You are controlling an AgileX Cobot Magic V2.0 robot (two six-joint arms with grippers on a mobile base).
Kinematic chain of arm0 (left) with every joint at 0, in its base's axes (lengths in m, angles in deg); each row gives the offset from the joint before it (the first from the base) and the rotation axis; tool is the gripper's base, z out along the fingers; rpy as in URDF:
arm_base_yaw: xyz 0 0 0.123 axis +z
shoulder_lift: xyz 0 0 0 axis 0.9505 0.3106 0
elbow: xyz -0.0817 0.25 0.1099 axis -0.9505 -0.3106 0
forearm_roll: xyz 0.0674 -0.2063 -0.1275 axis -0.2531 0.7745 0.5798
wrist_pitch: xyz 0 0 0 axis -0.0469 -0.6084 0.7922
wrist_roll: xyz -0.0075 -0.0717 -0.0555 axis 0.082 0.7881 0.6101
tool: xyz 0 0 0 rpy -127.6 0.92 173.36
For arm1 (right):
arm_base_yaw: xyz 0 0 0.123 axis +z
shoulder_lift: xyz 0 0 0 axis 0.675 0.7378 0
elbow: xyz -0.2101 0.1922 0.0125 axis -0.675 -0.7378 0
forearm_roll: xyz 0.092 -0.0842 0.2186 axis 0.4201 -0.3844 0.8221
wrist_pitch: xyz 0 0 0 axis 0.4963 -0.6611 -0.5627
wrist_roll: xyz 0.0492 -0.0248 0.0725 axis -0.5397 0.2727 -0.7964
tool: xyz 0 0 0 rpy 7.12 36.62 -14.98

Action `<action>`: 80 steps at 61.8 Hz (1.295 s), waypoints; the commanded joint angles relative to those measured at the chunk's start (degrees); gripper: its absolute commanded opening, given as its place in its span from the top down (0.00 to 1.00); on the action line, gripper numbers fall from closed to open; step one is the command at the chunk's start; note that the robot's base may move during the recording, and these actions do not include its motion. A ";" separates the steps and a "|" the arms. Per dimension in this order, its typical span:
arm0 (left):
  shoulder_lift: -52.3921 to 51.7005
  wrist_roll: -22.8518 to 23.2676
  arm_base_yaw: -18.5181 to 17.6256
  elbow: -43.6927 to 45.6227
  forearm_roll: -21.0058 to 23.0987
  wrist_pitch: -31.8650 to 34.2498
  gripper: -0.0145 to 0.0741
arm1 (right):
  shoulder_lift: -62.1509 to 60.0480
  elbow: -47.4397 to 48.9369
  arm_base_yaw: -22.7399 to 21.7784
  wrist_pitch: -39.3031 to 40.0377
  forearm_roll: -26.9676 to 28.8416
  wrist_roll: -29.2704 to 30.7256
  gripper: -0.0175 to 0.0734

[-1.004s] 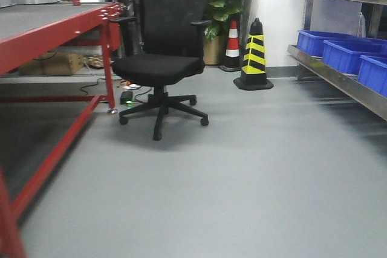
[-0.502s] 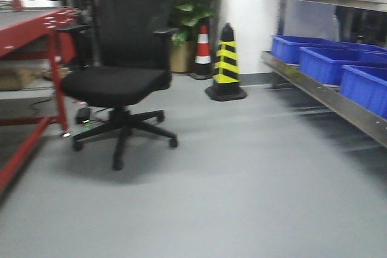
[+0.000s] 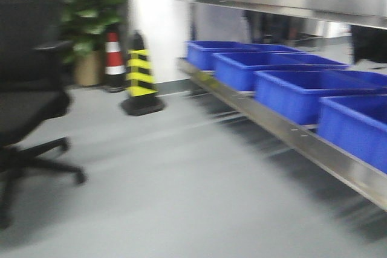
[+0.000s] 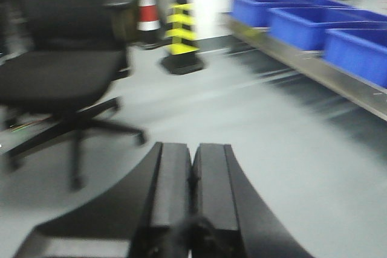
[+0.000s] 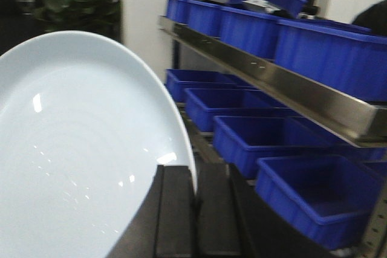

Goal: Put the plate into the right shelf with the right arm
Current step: 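Drive toward the steel shelf rack with blue bins, plate held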

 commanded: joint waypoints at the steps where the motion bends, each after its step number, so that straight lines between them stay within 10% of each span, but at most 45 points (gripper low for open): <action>1: -0.40 0.16 0.00 -0.45 0.45 4.79 0.89 | 1.09 1.80 -0.22 4.97 -1.11 0.31 0.78; 80: -0.40 0.16 0.00 -0.45 0.45 4.79 0.89 | 1.09 1.80 -0.22 5.03 -1.11 0.31 0.78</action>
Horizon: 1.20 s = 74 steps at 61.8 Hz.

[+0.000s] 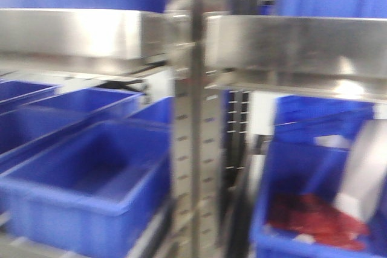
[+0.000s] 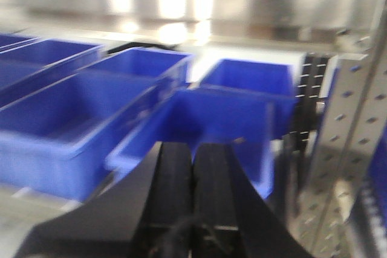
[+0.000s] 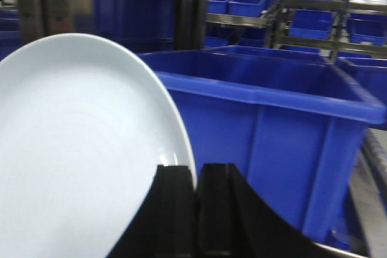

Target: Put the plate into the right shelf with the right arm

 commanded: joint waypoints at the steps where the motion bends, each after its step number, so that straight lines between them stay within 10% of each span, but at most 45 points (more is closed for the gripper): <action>1: -0.40 0.16 0.00 -0.45 0.45 4.79 0.89 | 1.09 1.80 -0.22 5.03 -1.11 0.31 0.78; 74: -0.40 0.16 -0.09 -0.45 0.45 4.79 0.89 | 1.09 2.03 -0.22 5.86 -1.03 0.31 0.78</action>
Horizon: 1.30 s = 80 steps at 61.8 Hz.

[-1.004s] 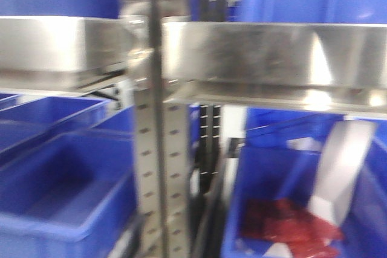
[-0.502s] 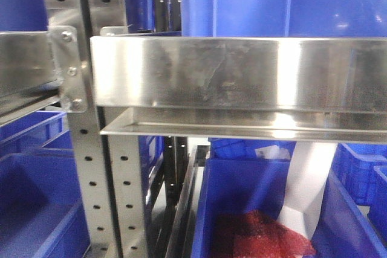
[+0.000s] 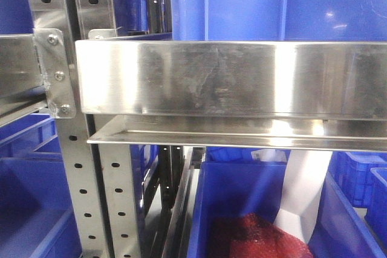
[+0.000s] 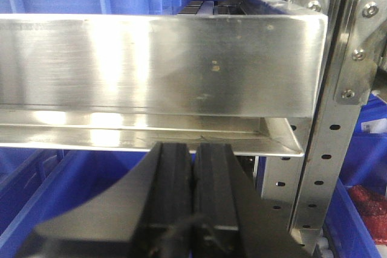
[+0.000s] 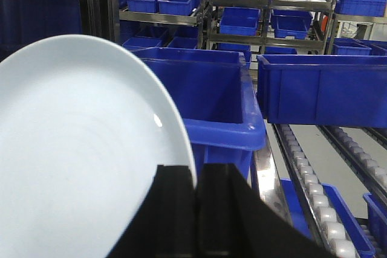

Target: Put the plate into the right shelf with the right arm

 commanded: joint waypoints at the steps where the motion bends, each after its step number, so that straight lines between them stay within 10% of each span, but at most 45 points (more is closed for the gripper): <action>1: -0.40 0.16 -0.09 -0.45 0.45 4.79 0.89 | 1.09 2.25 -0.22 5.91 -0.98 0.31 0.78; 44: -0.40 0.16 -0.09 -0.45 0.45 4.79 0.89 | 39.48 39.41 -0.22 9.95 -0.48 0.26 0.78; 80: -0.40 0.16 -0.09 -0.45 0.45 4.79 0.89 | 63.25 42.73 -0.22 14.55 -0.53 0.26 0.78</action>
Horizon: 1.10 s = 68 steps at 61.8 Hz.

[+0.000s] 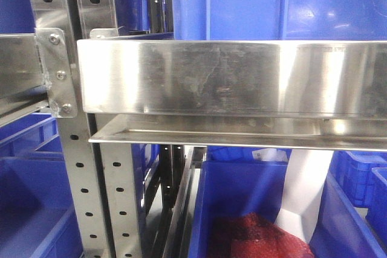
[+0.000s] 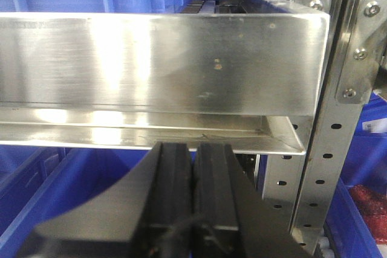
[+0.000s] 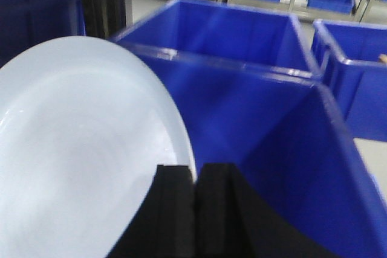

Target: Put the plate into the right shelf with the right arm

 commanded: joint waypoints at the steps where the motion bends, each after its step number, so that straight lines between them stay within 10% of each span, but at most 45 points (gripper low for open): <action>1: -0.40 0.16 -0.09 -0.45 0.45 4.79 0.89 | 0.37 2.30 -0.22 6.31 -0.85 0.26 0.78; 38: -0.40 0.16 -0.09 -0.45 0.45 4.79 0.89 | 4.82 2.30 -2.81 3.68 -0.89 0.30 0.76; 58: -0.40 0.16 -0.09 -0.45 0.45 4.79 0.89 | 4.69 2.30 -2.81 0.44 -0.89 0.30 0.27; 68: -0.40 0.16 -0.09 -0.45 0.45 4.79 0.89 | 2.28 2.30 -2.81 -0.68 -0.83 0.30 0.21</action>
